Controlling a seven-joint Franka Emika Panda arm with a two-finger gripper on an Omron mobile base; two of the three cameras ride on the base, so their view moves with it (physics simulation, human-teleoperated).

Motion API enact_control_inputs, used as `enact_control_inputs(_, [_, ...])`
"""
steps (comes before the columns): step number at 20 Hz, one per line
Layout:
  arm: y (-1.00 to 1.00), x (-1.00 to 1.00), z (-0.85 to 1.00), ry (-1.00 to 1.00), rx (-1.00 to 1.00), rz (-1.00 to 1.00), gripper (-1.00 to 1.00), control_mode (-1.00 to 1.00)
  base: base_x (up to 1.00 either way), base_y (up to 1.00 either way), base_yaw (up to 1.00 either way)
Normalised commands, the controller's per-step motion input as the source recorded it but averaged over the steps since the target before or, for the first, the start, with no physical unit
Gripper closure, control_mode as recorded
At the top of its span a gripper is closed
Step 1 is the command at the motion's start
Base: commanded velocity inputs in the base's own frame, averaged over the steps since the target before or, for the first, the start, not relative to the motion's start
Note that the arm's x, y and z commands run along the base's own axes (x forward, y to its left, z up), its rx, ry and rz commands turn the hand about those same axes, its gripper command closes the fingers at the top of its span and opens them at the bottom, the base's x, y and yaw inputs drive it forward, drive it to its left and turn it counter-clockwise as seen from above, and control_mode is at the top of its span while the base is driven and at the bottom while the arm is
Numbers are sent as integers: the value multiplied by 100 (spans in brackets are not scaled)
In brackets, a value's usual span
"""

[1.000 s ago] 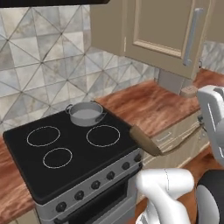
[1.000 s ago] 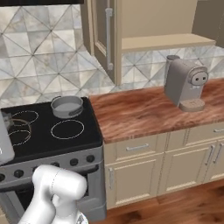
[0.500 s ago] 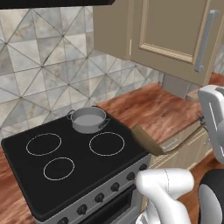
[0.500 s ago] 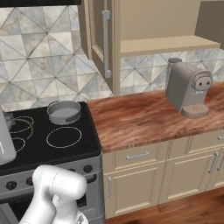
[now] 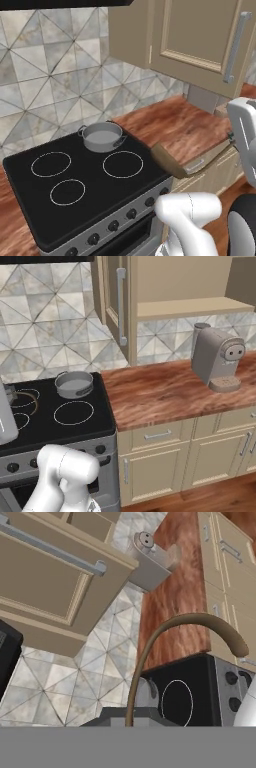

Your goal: Open the cabinet and move the ladle to the pot. Then close the cabinet.

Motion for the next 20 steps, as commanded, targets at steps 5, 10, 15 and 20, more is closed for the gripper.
enact_control_inputs(5, [0,0,0,0,0,0,100,100,100,3,2])
enact_control_inputs(10, [0,0,0,0,0,0,100,100,85,2,-12])
enact_control_inputs(15, [0,0,0,0,0,0,100,100,70,2,-45])
enact_control_inputs(20, [0,0,0,0,0,0,100,100,66,7,-47])
